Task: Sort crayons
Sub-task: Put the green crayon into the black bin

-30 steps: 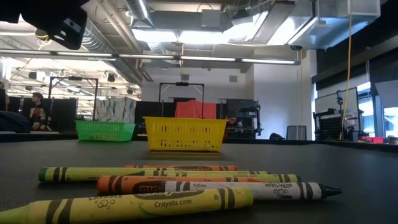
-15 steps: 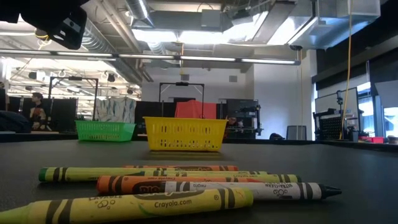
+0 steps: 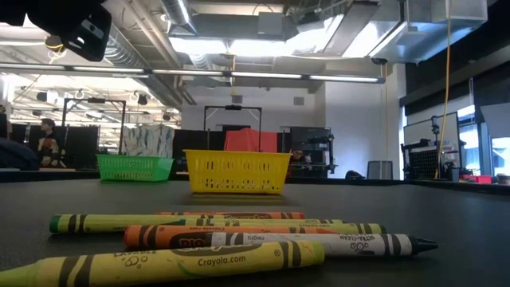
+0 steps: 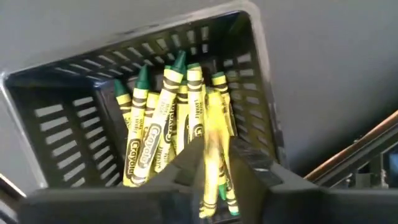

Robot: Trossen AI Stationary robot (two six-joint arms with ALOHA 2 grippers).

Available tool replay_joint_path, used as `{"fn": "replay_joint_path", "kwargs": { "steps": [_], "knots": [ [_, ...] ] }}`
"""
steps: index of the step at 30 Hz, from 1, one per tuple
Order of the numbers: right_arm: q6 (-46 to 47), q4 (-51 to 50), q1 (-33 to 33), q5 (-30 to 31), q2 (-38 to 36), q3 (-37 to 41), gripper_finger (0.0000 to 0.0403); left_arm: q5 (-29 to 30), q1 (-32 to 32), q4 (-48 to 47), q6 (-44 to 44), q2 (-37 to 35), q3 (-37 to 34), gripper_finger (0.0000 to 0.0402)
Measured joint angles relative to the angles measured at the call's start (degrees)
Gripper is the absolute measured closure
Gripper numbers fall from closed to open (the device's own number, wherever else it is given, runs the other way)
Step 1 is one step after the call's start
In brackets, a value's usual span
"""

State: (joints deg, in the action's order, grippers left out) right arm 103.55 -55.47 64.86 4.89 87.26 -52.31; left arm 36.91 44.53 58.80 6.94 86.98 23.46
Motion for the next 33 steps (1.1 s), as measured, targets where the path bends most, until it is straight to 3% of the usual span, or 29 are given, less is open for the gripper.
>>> {"fn": "replay_joint_path", "kwargs": {
  "steps": [5,8,10,13,16,19,22,26,29,33],
  "knots": [
    [-2.11,-0.52,-0.46,-1.97,-0.08,-1.66,0.0268,0.02,-0.03,-0.04,0.05,0.0,0.0,0.0301],
    [-2.55,-1.96,-1.29,0.67,-0.77,-5.11,0.0246,0.02,-0.09,-0.04,0.47,0.0,0.0,0.0301],
    [-4.54,-1.38,-2.31,7.23,-0.98,-8.16,0.0241,0.02,-0.13,-0.27,1.55,0.0,0.0,0.0301],
    [-11.7,2.28,-3.86,22.34,-0.98,-10.28,0.0242,0.03,-0.12,-1.67,3.51,0.0,0.0,0.0301],
    [-25.36,12.82,-5.86,36.86,-0.98,-9.98,0.0245,-0.21,0.65,-5.05,7.6,-0.57,0.0,0.0301],
    [-41.16,25.31,-8.69,44.69,-0.21,-8.25,0.0246,-0.52,2.21,-10.36,14.23,-1.76,0.0,0.0301],
    [-54.74,35.74,-12.22,46.84,2.2,-7.2,0.0246,-2.29,3.93,-19.32,22.89,-3.52,0.32,0.0301],
    [-68.12,47.44,-16.88,48.54,7.4,-7.01,0.0246,-6.38,5.86,-40.4,37.02,-5.65,3.87,0.0301],
    [-75.33,55.72,-20.42,48.3,12.22,-6.93,0.0246,-11.18,6.74,-58.54,47.1,-5.99,8.43,0.0301],
    [-80.74,66.59,-24.28,45.73,17.82,-6.93,0.0246,-17.82,8.03,-75.35,57.82,-6.03,15.11,0.0302]
  ]
}}
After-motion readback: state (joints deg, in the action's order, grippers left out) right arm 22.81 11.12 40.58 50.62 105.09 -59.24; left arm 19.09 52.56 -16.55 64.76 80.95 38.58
